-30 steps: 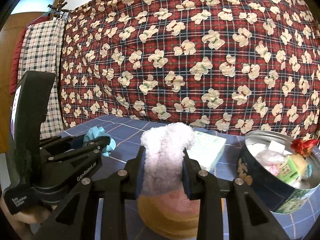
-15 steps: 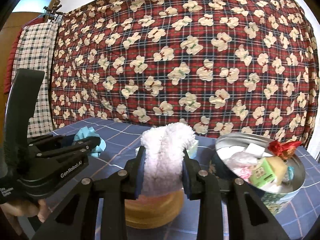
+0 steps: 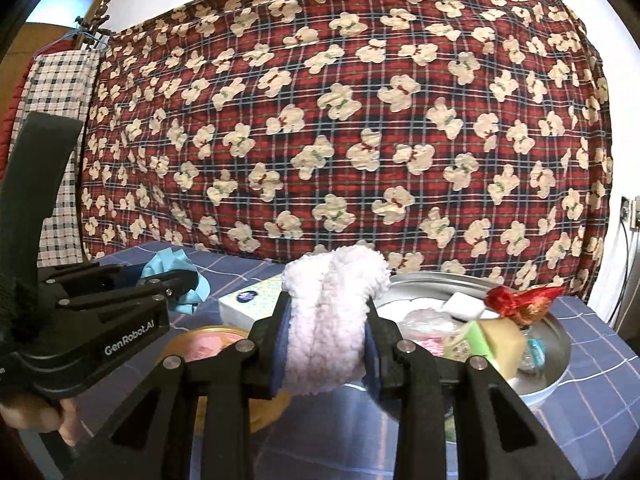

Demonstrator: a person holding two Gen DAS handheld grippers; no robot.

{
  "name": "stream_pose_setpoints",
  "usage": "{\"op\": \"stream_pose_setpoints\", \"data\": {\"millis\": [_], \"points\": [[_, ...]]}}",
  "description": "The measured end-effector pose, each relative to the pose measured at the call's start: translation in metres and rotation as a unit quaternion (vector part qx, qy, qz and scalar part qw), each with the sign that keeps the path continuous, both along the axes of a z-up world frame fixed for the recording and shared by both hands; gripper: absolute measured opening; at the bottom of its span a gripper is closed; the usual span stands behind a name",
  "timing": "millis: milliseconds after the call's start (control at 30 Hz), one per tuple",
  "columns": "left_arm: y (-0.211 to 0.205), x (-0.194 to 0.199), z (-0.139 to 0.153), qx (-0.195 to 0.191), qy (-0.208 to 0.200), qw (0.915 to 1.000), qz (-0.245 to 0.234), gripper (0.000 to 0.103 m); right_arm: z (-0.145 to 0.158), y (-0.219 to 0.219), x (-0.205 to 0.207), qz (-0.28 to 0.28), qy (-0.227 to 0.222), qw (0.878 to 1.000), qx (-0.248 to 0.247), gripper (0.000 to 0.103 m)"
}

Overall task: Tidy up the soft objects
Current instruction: 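Carry the teal cloth and pink puff over the metal tin with both tools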

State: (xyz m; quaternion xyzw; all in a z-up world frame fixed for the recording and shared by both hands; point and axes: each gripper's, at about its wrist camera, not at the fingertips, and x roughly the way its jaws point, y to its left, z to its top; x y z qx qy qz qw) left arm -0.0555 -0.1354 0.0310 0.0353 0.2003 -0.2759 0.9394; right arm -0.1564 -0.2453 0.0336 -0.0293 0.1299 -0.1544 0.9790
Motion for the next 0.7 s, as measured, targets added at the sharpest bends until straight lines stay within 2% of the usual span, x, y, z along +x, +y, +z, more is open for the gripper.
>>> {"op": "stream_pose_setpoints", "data": {"millis": [433, 700], "points": [[-0.057, -0.019, 0.010, -0.002, -0.011, 0.9985, -0.054, 0.019, 0.002, -0.053, -0.019, -0.062, -0.002, 0.998, -0.010, 0.035], [-0.096, -0.028, 0.015, 0.000, -0.015, 0.9963, -0.085, 0.019, 0.002, -0.089, -0.019, -0.097, 0.008, 0.995, 0.006, 0.035]]}}
